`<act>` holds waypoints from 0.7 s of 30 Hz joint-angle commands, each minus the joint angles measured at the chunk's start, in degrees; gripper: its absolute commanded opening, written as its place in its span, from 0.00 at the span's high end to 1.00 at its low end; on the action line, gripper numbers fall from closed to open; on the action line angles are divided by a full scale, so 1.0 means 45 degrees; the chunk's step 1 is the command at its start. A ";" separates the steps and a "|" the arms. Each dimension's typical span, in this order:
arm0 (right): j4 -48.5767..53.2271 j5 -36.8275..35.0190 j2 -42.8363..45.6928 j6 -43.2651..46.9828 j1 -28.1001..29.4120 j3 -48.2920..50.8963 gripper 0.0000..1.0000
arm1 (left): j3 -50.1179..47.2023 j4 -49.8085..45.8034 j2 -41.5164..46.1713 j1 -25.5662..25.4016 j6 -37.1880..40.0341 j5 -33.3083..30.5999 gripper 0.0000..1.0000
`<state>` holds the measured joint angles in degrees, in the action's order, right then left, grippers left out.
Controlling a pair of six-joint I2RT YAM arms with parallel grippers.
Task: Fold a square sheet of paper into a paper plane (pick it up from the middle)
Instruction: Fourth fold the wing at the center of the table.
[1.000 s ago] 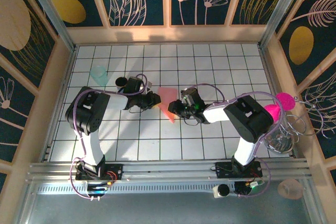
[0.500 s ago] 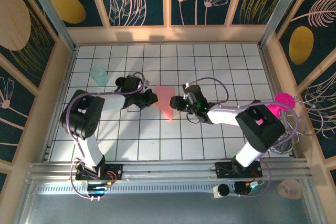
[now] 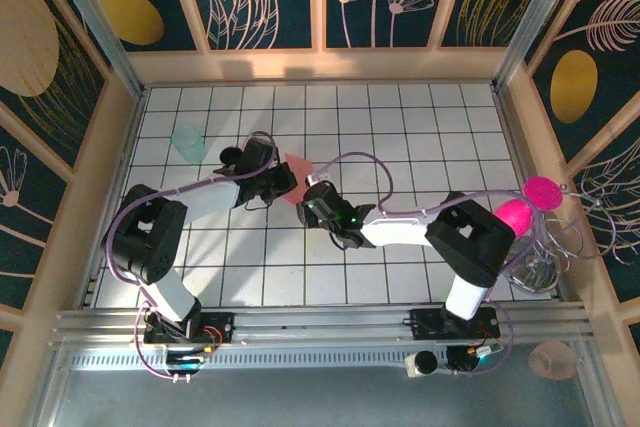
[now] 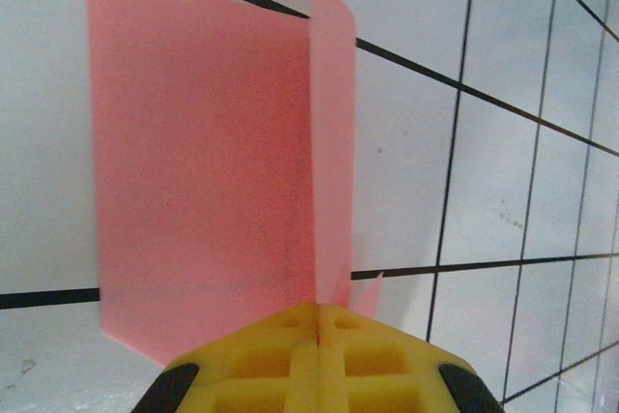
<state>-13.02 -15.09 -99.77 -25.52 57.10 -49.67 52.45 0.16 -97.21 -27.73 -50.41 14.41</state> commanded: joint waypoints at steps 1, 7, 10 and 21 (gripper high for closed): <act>0.0247 -0.0514 -0.0579 0.0412 0.0071 -0.0464 0.62 | 0.0322 -0.0544 -0.0136 -0.0042 -0.0310 -0.0411 1.00; 0.0333 -0.0515 -0.1164 0.0519 0.0124 -0.0686 0.62 | 0.0418 -0.0525 -0.0144 -0.0065 -0.0403 -0.0277 1.00; 0.0392 -0.0604 -0.1331 0.0580 0.0124 -0.0787 0.62 | 0.0455 -0.0525 -0.0136 -0.0087 -0.0437 -0.0166 0.99; 0.1105 -0.1656 -0.1655 0.0749 0.0181 -0.1213 0.62 | 0.0511 -0.0563 -0.0485 -0.0089 -0.0477 -0.0066 0.98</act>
<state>-10.13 -18.65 -106.37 -22.79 57.45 -53.69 53.30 -0.73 -97.47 -27.77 -51.75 13.45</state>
